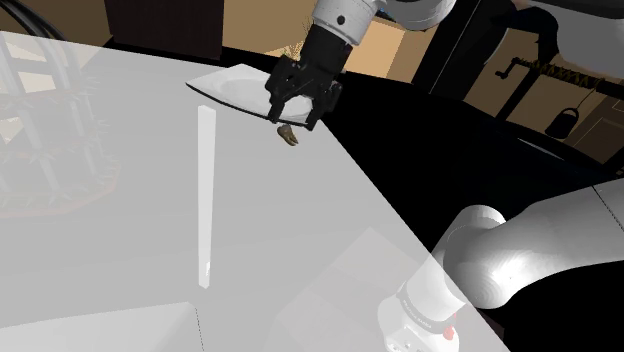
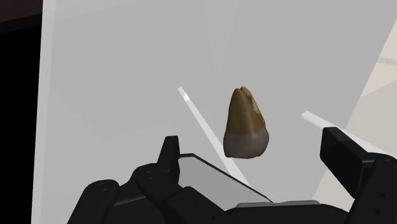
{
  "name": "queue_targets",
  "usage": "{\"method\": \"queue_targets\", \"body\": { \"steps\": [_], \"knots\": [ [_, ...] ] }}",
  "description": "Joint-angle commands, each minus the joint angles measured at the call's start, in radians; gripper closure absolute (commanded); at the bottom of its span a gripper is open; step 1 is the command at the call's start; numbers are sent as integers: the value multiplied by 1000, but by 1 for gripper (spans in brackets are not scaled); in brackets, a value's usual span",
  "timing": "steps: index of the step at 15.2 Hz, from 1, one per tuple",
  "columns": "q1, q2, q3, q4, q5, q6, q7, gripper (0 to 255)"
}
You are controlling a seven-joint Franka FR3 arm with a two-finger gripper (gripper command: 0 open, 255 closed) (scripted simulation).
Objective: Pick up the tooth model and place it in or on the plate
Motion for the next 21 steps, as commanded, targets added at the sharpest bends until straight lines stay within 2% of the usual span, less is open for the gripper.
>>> {"method": "queue_targets", "body": {
  "steps": [1,9,10,19,21],
  "knots": [
    [3,2,8,-32,6,36,-3,0],
    [2,2,8,-32,6,36,-3,0],
    [2,2,8,-32,6,36,-3,255],
    [2,2,8,-32,6,36,-3,255],
    [1,5,5,-3,2,10,4,255]
  ]
}}
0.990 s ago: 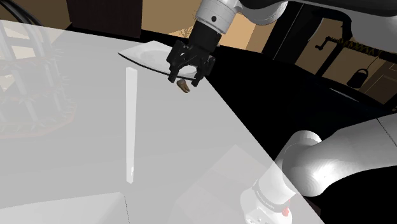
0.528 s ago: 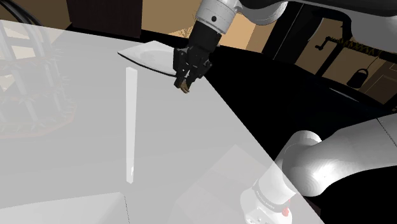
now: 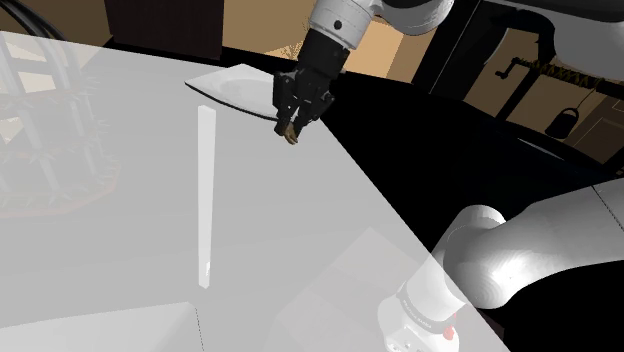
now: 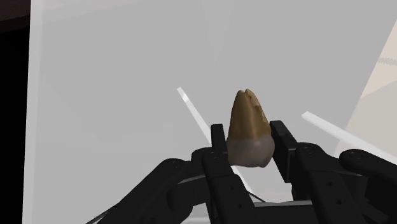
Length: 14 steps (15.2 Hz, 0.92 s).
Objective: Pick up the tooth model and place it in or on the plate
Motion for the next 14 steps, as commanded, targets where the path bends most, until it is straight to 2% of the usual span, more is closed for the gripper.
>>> {"method": "queue_targets", "body": {
  "steps": [1,14],
  "knots": [
    [-1,4,-2,26,-3,-21,5,255],
    [-6,48,-15,236,-20,-184,46,255]
  ]
}}
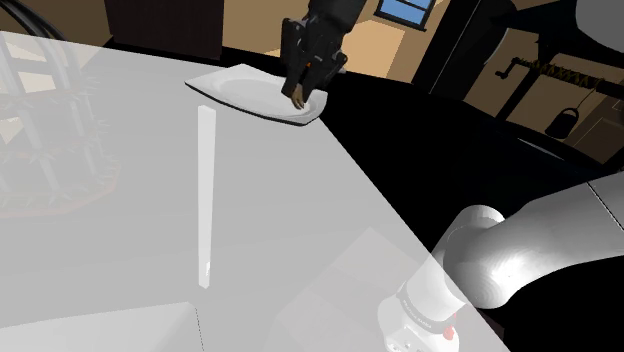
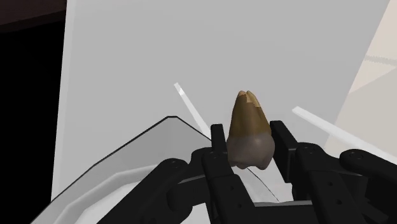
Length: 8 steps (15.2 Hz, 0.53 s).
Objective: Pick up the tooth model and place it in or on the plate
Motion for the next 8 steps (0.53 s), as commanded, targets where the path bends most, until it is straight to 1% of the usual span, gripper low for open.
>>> {"method": "queue_targets", "body": {
  "steps": [1,4,8],
  "knots": [
    [-1,11,-2,36,-3,-25,5,255],
    [-2,26,-5,87,-6,-61,15,255],
    [-24,144,-43,201,-30,-72,-40,255]
  ]
}}
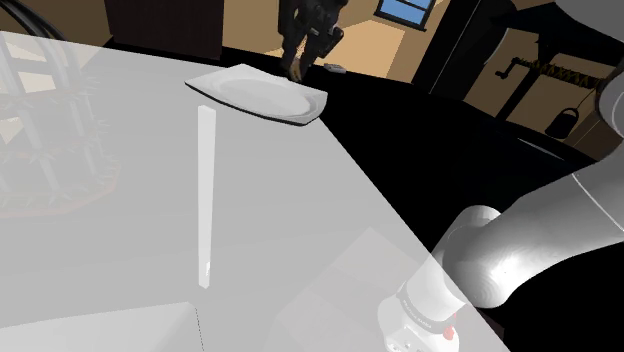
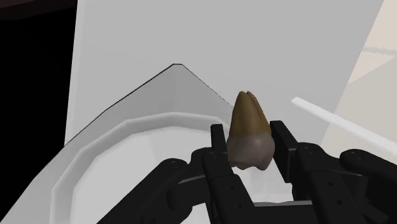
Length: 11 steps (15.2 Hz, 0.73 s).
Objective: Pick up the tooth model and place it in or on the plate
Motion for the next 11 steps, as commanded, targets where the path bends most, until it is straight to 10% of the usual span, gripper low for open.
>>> {"method": "queue_targets", "body": {
  "steps": [1,11],
  "knots": [
    [-11,57,-18,50,-10,-1,-28,255],
    [-67,419,-93,485,-33,-105,-135,255]
  ]
}}
